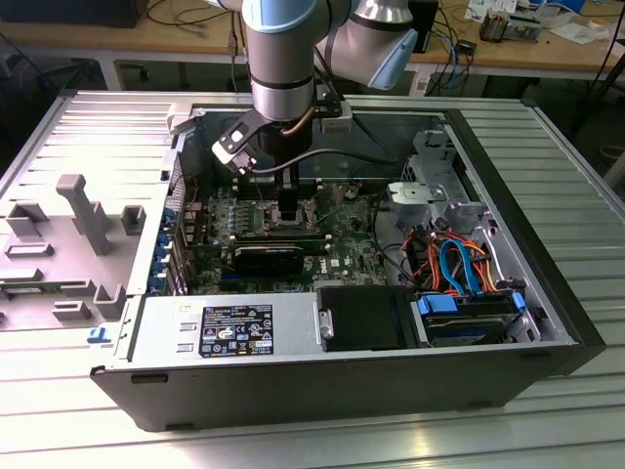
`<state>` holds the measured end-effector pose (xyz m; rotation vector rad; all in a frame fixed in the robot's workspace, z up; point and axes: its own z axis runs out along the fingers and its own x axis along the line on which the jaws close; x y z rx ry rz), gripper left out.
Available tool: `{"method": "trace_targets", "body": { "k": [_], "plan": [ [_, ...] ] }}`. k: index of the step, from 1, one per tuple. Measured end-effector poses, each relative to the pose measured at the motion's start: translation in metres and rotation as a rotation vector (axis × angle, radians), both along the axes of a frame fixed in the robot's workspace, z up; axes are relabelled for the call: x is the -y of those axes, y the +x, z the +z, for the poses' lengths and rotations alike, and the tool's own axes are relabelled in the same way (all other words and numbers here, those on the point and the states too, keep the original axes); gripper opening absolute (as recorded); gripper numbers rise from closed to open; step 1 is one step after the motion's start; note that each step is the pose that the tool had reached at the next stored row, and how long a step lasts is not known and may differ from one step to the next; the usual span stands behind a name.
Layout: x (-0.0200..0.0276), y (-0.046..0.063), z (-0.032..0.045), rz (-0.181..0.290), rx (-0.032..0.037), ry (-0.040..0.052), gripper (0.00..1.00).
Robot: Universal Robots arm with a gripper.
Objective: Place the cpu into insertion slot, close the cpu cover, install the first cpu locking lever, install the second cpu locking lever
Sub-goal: 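Place the cpu into insertion slot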
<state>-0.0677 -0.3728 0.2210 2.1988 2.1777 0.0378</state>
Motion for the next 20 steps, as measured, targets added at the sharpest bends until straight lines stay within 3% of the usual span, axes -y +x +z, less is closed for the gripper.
{"method": "trace_targets", "body": {
  "k": [1,2,5,7,8,9,12,13,16,20],
  "plan": [
    [0.0,0.0,0.0,0.0,0.0,0.0001,0.6],
    [0.0,0.0,0.0,0.0,0.0,0.0001,0.53],
    [0.0,0.0001,0.0029,0.0,-0.0028,0.0001,0.53],
    [0.0,0.0002,0.0064,0.0,-0.0085,0.0002,0.51],
    [0.0,0.0004,0.0073,0.0,-0.0116,0.0004,0.45],
    [0.0,0.0006,0.0079,0.0,-0.0154,0.0012,0.45],
    [0.0,0.0013,0.0089,0.0,-0.0253,0.0047,0.26],
    [0.0002,0.0015,0.009,0.0,-0.0274,0.0056,0.26],
    [0.0004,0.0053,0.009,0.0,-0.0308,0.006,0.11],
    [0.0004,0.0078,0.009,0.001,-0.0317,0.0105,0.11]
  ]
}}
